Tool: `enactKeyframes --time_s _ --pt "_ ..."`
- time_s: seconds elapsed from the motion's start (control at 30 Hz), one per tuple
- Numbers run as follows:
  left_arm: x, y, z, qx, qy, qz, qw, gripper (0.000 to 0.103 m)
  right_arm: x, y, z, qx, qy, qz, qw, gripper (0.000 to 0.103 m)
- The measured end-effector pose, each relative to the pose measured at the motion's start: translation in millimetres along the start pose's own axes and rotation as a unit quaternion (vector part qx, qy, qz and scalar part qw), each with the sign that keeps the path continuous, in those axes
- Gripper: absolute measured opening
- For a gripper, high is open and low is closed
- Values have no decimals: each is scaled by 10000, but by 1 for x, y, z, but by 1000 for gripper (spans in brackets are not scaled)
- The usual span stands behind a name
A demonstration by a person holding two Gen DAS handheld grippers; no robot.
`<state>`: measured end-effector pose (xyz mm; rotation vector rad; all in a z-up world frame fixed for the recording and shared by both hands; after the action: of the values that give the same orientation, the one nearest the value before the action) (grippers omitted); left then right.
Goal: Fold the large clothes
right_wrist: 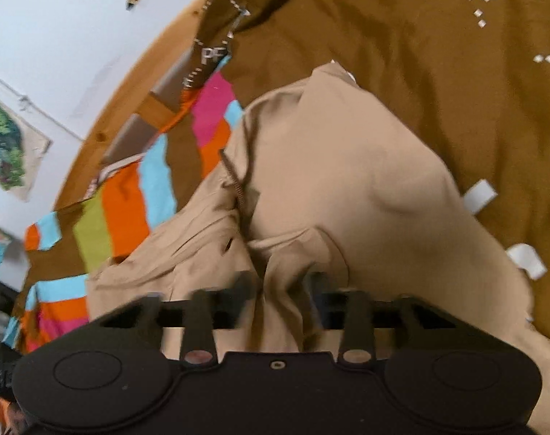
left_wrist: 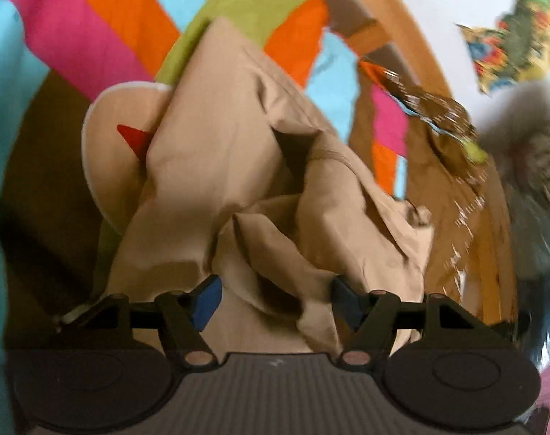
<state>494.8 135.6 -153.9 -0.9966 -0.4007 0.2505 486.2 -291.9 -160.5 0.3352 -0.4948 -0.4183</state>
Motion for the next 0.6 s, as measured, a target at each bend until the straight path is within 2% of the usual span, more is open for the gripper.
enactKeyframes --time_s 0.03,0.07,0.1,0.17,0.2,0.23,0.3,0.33,0.37,0.47,0.53,0.6 --pt "1 1 -5 105 -62 -33 9999 61 2 2 -6 -56 -12 -15 10000 14" --pt "0 -1 -10 263 -100 -161 9995 37 4 4 -8 -67 -83 11 9999 7" --pt "-2 -6 -14 431 -139 -401 9982 24 7 8 -6 -24 -244 114 9996 6" --pt "-10 -26 -14 598 -345 -1087 9917 15 13 20 6 -67 -737 565 9957 4" --pt "-16 -34 -14 635 -428 -1407 9871 12 14 27 17 -142 -1123 932 9892 4" --pt "-22 -43 -12 686 -537 -1726 9811 12 14 34 24 -245 -1469 1327 9799 3" --pt "-36 -53 -11 854 -715 -2241 9682 12 12 47 32 -625 -2179 2349 9452 3" --pt "-43 -52 -14 1035 -778 -2497 9596 12 10 50 29 -785 -2350 2683 9309 3" --pt "-49 -48 -20 1258 -790 -2640 9530 12 8 49 22 -889 -2358 2794 9265 2" --pt "-57 -29 -42 1587 -588 -2782 9455 12 1 30 -4 -1227 -2038 2780 9306 2" --pt "-60 -28 -43 1581 -545 -2887 9427 14 -4 22 -3 -1252 -2108 2840 9269 2" --pt "-61 -31 -34 1531 -465 -2914 9431 26 -5 21 3 -1152 -2183 2791 9280 5"
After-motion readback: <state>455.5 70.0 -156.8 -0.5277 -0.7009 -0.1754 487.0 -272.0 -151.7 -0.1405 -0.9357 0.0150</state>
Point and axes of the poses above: each gripper's, at about its wrist camera, not at the fingertips, and z roughly against the way its jaws point, y to its left, x to its top, the point moved 7 cm from there along -z, roughly the way its jaws point, and after that the axes turned 15 degrees about -x, right-handed, at the moved point
